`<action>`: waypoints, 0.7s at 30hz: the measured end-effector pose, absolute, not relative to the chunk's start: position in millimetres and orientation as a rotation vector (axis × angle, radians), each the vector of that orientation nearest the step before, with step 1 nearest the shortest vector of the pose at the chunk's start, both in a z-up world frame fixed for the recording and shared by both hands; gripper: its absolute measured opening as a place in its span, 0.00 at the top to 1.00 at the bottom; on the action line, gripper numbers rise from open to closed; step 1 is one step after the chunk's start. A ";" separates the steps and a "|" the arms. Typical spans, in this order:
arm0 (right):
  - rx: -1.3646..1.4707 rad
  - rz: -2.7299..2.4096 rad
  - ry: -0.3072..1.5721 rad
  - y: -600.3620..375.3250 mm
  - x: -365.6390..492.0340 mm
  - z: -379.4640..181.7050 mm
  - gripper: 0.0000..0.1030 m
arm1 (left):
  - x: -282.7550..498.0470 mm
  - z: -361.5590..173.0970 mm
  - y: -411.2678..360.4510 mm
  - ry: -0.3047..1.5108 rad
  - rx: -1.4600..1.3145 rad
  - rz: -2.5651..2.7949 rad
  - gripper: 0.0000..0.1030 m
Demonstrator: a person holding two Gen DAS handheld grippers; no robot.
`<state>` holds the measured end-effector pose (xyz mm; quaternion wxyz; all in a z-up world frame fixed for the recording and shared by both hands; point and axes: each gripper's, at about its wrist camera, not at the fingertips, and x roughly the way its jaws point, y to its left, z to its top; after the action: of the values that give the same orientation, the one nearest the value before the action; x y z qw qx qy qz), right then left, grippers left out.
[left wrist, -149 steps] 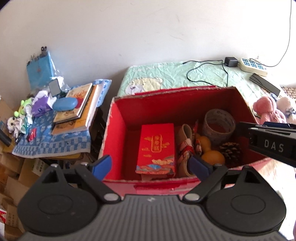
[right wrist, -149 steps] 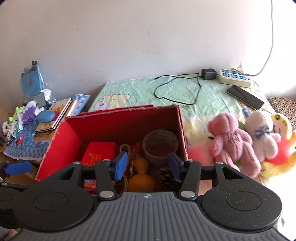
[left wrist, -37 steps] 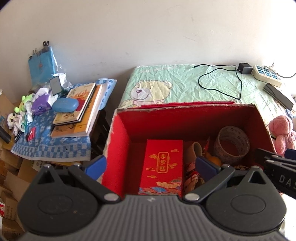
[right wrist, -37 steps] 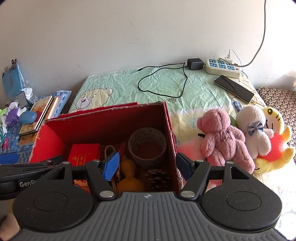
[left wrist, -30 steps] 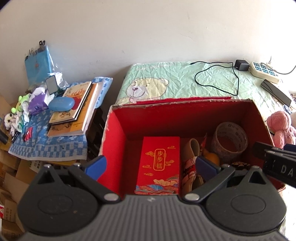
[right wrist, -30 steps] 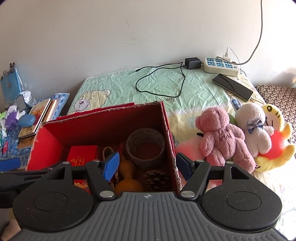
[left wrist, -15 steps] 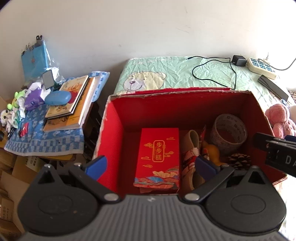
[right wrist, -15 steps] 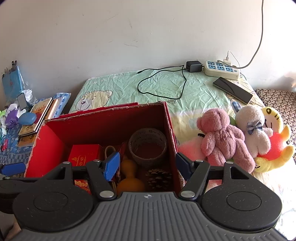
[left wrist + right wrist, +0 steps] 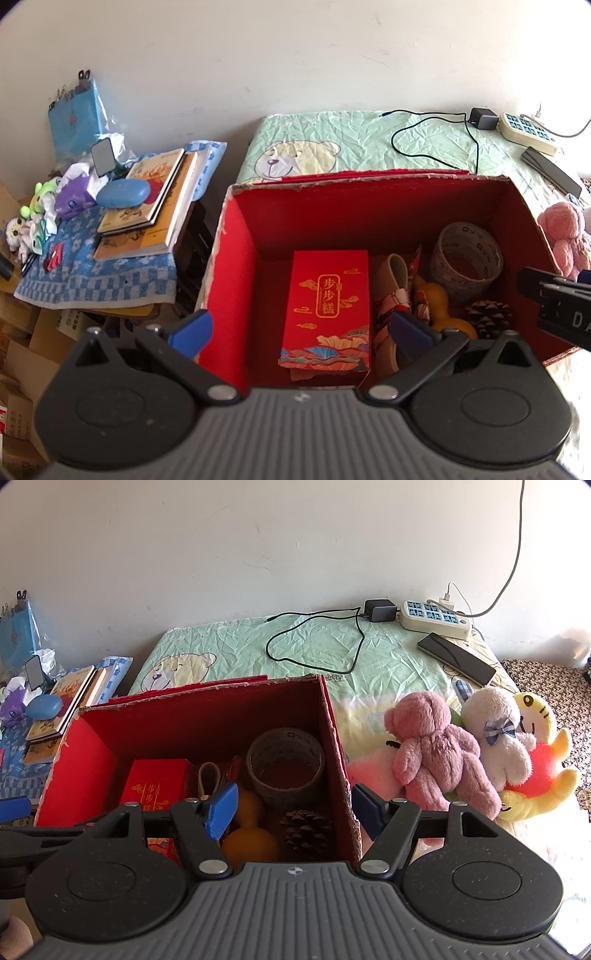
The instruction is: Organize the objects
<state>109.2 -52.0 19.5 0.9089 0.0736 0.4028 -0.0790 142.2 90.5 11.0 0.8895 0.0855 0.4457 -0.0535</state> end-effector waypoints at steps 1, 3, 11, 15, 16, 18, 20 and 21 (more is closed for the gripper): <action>0.152 -0.163 0.832 -51.9 109.5 19.2 0.31 | 141.9 10.9 90.0 0.925 0.179 -0.111 0.01; 0.151 -0.160 0.833 -51.6 110.1 18.6 0.31 | 141.8 10.9 89.7 0.927 0.175 -0.117 0.01; 0.154 -0.151 0.828 -52.6 111.4 15.9 0.31 | 140.6 12.1 85.9 0.918 0.183 -0.127 0.01; 0.166 -0.153 0.826 -55.7 112.1 14.2 0.30 | 141.1 13.1 84.8 0.907 0.184 -0.124 0.01; 0.169 -0.153 0.825 -55.9 112.2 13.8 0.30 | 141.5 13.1 84.7 0.905 0.184 -0.122 0.01; 0.174 -0.149 0.822 -55.8 113.2 13.5 0.30 | 142.7 12.4 85.4 0.906 0.183 -0.118 0.01; 0.176 -0.143 0.818 -54.9 114.2 13.7 0.30 | 144.2 11.4 86.5 0.907 0.181 -0.114 0.01; 0.175 -0.138 0.815 -54.3 114.8 13.9 0.31 | 145.0 11.1 87.3 0.907 0.180 -0.112 0.01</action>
<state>114.8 -54.3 13.9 0.9120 0.0850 0.3956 -0.0672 145.0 87.3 11.1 0.8934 0.0870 0.4374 -0.0541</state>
